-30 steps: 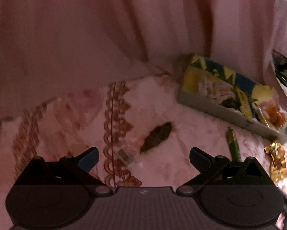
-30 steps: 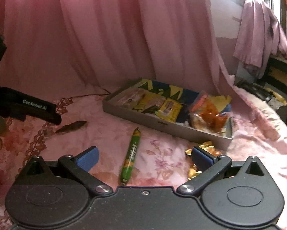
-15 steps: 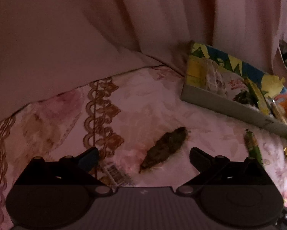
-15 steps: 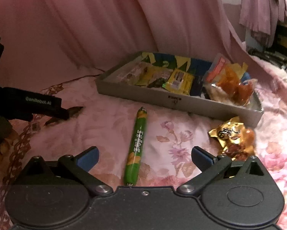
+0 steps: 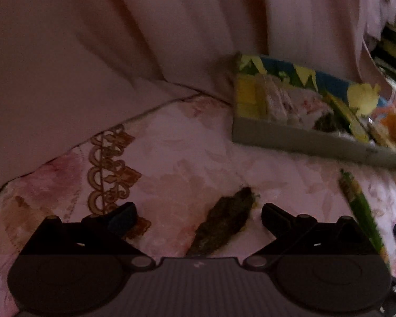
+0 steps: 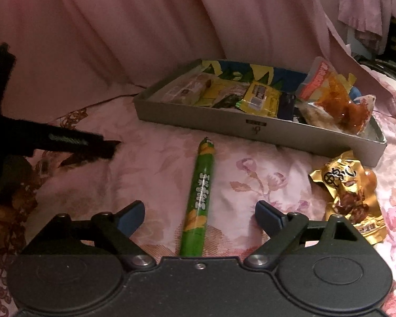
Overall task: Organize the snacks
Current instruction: 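Grasp the dark brown wrapped snack with the left tool while the right tool grasps the green sausage stick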
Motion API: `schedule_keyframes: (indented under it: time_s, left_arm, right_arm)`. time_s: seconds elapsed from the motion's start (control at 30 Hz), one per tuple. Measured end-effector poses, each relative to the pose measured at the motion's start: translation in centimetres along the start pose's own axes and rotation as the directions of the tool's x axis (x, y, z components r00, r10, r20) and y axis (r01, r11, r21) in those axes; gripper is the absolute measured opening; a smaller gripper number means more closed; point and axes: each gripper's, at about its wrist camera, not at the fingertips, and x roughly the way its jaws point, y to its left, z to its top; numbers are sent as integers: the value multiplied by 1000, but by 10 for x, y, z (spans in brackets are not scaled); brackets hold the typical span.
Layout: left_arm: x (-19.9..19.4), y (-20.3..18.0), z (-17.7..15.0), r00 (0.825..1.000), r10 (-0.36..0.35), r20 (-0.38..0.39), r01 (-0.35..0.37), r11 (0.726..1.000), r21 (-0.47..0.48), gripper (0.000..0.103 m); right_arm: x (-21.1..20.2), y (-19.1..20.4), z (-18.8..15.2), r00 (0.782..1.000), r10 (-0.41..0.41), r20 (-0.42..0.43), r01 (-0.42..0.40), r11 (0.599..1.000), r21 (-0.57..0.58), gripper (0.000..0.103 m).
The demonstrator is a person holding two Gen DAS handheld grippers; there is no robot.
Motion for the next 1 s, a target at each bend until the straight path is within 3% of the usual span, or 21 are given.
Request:
schedule_keyframes:
  time_s: [0.1, 0.23, 0.33, 0.4, 0.5, 0.63, 0.7, 0.8, 0.93, 1.0]
  left_arm:
    - [0, 2, 2, 999, -42, -7, 42, 999, -16, 100]
    - [-4, 6, 5, 994, -107, -15, 106, 993, -43, 83]
    - [-5, -3, 4, 993, -117, -33, 118, 993, 7, 72]
    - [-6, -13, 1, 992, -118, -49, 120, 992, 44, 71]
    - [-11, -25, -1, 988, -137, -73, 142, 988, 67, 68]
    - [-20, -32, -5, 984, -146, -102, 154, 985, 73, 57]
    - [-24, -33, -7, 980, -159, -119, 166, 984, 59, 57]
    - [-27, -33, -8, 982, -148, -115, 154, 987, 49, 59]
    - [-21, -30, -4, 989, -122, -87, 124, 992, 25, 74]
    - [-16, -28, -3, 991, -113, -75, 115, 993, 18, 76]
  right_arm:
    - [3, 2, 0, 1000, 10, 3, -10, 1000, -18, 88]
    - [6, 1, 0, 1000, 5, 4, -5, 1000, -7, 79]
    - [6, -1, 1, 1000, -1, 6, 1, 1000, 4, 69]
    - [5, -2, 0, 1000, -11, 5, 11, 1000, -2, 61]
    - [5, -4, 0, 1000, -20, 4, 20, 1000, -8, 54]
    - [1, -10, 0, 1000, -19, -4, 19, 1000, 21, 41]
    - [-1, -11, 0, 1000, -14, -11, 15, 999, 40, 35]
    - [-1, -10, -1, 1000, -17, -13, 17, 999, 38, 35]
    - [-1, -11, -1, 1000, -17, -10, 17, 999, 38, 36]
    - [0, -10, -1, 1000, -20, -5, 20, 999, 28, 37]
